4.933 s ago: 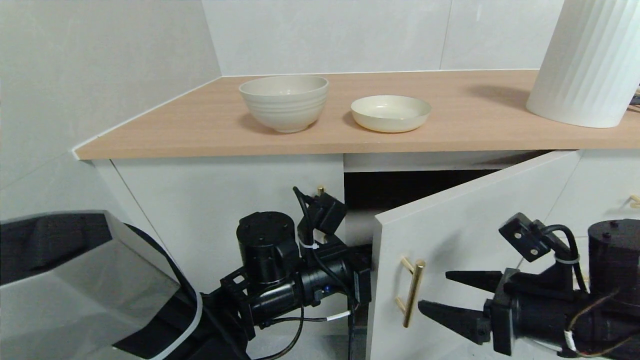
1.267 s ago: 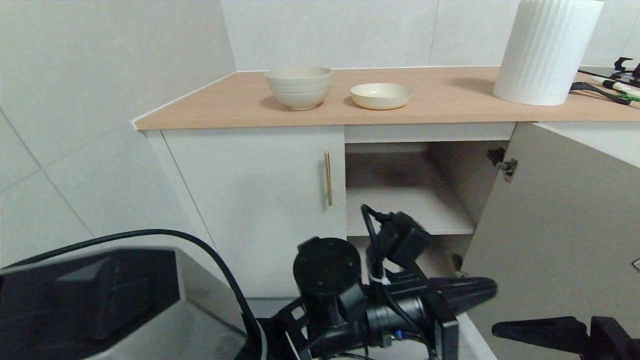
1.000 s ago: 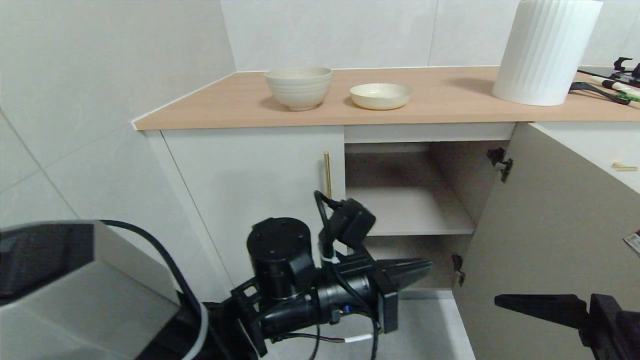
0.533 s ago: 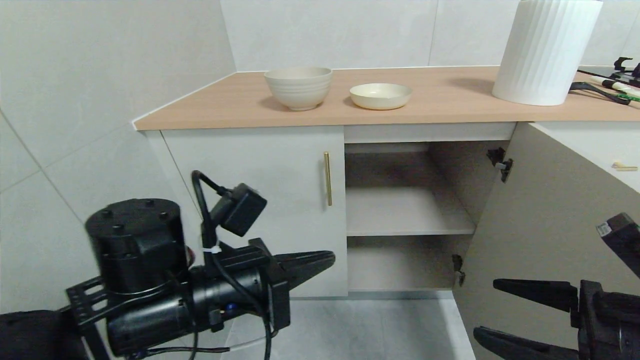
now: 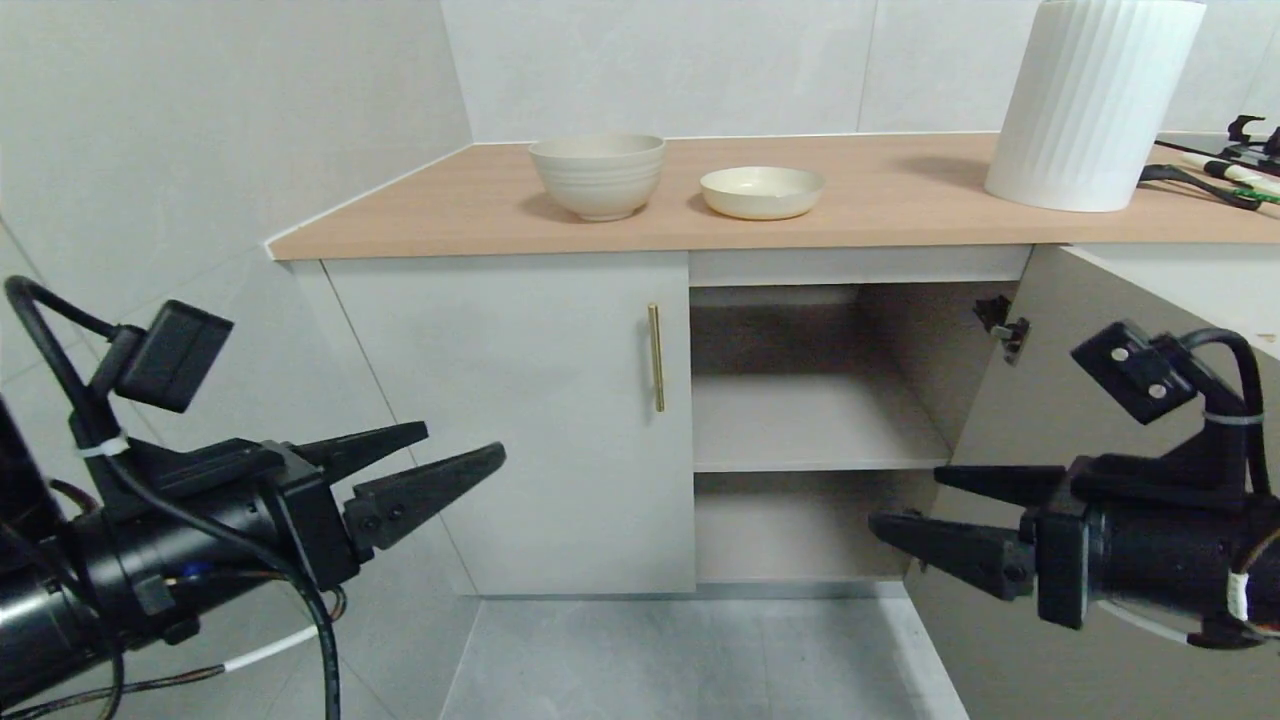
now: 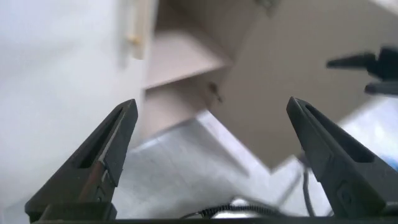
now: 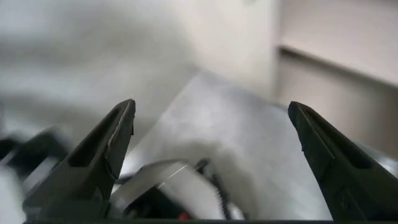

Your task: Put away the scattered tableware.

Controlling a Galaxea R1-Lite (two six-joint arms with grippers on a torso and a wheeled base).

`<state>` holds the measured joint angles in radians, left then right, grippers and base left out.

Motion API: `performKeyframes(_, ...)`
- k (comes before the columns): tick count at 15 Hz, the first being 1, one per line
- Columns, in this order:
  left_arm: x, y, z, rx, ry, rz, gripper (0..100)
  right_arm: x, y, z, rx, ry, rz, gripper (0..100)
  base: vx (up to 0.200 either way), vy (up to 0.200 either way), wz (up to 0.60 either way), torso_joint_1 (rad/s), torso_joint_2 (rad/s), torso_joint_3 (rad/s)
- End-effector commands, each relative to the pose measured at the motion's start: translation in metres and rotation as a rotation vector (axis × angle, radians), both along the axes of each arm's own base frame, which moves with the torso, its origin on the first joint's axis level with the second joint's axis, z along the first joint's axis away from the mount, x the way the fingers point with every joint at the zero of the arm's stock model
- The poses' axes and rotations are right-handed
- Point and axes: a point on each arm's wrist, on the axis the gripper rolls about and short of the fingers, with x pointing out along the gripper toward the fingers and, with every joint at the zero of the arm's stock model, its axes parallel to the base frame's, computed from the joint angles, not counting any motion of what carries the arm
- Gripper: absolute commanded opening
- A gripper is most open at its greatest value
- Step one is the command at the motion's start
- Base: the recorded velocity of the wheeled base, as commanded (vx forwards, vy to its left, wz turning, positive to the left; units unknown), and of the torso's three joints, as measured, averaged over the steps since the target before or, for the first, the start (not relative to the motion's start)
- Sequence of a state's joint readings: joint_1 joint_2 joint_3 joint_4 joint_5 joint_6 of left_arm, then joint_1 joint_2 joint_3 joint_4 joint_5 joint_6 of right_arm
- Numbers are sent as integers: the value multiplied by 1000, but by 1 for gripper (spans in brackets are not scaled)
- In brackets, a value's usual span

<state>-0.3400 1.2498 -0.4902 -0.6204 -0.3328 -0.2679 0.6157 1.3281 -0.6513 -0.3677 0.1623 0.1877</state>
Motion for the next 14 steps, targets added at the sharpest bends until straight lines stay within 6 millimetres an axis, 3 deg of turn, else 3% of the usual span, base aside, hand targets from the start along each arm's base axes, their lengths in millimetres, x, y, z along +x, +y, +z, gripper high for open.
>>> performKeyframes(1, -6, 14, 13, -29, -34, 67, 100, 23, 8, 3, -24, 8, -72, 100, 0, 0, 0, 0, 0, 0)
performKeyframes(8, 7, 24, 15, -21, -11, 141, 100, 16, 5, 13, -94, 74, -126, 100, 0, 0, 0, 0, 0, 0)
performKeyframes(14, 14, 22, 18, -21, -15, 138, 100, 13, 3, 5, -113, 88, -121, 100, 200, 0, 0, 6, 4, 3)
